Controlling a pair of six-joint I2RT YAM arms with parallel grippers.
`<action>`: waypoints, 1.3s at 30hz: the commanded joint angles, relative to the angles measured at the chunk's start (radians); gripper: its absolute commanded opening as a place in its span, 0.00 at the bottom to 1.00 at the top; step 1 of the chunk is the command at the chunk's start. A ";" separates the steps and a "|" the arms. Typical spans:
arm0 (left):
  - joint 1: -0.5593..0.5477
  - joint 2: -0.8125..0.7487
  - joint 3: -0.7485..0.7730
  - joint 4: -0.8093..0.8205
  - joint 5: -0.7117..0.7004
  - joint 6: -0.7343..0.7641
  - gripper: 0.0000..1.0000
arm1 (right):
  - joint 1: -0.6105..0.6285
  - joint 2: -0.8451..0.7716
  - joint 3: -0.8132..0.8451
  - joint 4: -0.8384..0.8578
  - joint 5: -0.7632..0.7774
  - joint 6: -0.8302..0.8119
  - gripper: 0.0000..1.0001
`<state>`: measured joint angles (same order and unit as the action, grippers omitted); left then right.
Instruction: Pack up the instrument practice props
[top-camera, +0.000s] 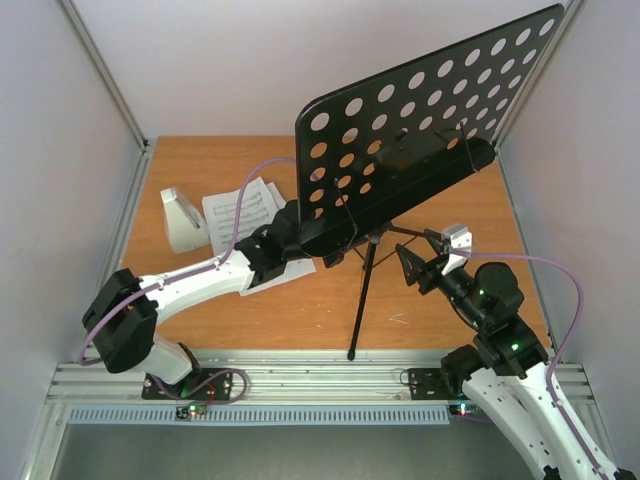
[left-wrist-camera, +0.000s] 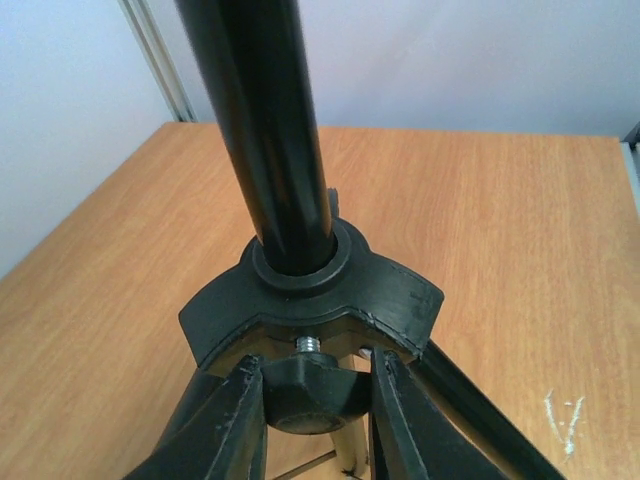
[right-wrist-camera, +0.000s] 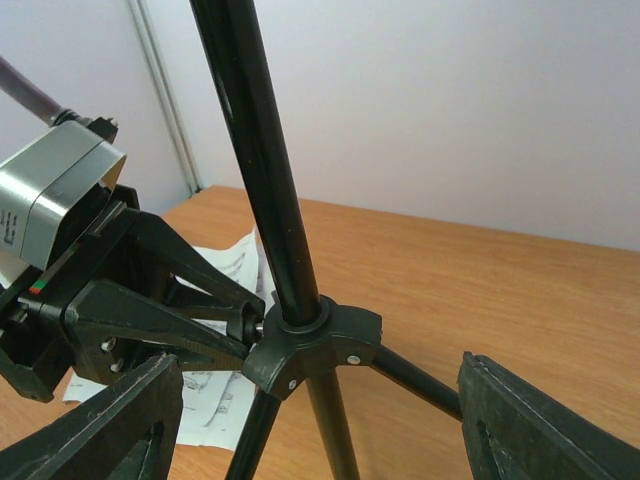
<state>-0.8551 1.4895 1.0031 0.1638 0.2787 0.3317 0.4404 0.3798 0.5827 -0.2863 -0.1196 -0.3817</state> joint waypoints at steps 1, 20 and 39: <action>0.019 0.007 0.064 -0.030 -0.003 -0.108 0.16 | 0.006 -0.012 0.030 -0.009 0.006 0.009 0.76; 0.150 0.072 0.223 -0.257 0.300 -0.874 0.14 | 0.006 -0.011 0.037 -0.013 0.006 0.027 0.77; 0.140 -0.145 0.077 -0.180 0.118 -0.750 0.78 | 0.006 0.187 0.096 0.227 -0.132 0.046 0.78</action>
<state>-0.7025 1.4422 1.1618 -0.1101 0.4870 -0.5026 0.4404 0.4801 0.6319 -0.1780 -0.1780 -0.3538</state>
